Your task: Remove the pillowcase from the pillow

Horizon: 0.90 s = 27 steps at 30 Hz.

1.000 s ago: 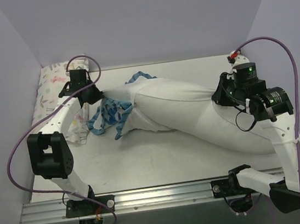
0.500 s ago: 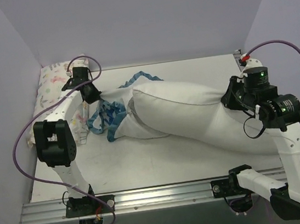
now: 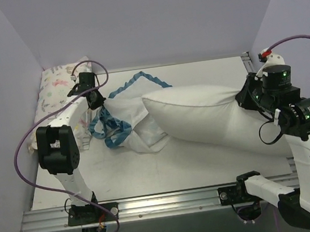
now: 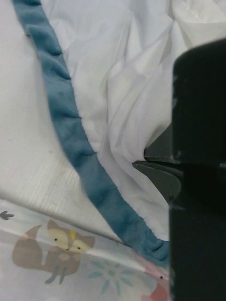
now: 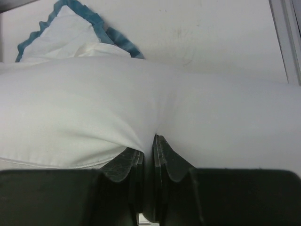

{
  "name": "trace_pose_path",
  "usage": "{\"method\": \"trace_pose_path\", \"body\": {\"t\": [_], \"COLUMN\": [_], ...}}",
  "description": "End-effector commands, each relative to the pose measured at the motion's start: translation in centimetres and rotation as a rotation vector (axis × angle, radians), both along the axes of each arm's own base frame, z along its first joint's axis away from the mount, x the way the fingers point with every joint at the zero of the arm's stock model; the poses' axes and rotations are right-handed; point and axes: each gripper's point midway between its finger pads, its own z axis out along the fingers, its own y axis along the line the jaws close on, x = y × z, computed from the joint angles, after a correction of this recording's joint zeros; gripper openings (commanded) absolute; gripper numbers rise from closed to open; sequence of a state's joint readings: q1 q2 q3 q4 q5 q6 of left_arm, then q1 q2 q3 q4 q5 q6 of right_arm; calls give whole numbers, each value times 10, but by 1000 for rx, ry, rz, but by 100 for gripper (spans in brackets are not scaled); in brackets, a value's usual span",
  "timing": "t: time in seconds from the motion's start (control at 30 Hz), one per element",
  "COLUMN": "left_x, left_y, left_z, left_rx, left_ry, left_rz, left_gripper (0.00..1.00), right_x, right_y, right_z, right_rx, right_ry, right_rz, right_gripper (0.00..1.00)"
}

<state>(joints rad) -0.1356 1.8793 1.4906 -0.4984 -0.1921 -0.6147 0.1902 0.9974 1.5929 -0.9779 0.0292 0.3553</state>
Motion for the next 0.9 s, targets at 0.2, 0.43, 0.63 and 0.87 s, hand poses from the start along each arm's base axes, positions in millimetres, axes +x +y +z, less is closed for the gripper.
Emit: {"method": "trace_pose_path", "body": {"t": [0.2,0.43,0.63,0.87], "left_x": [-24,-64,-95,-116], "left_y": [-17,-21,-29,-62], "left_z": [9,1,-15,3], "left_rx": [-40,-93,-99,-146], "left_ry": [-92,-131,-115,-179], "left_rz": [-13,-13,-51,-146], "left_gripper": [0,0,0,0], "right_x": [46,100,118,134], "right_y": [4,7,13,81], "right_z": [147,123,70,-46], "right_rx": [137,131,160,361], "right_ry": [-465,-486,-467,-362], "right_rz": [-61,-99,-99,67], "right_gripper": [0,0,0,0]}}
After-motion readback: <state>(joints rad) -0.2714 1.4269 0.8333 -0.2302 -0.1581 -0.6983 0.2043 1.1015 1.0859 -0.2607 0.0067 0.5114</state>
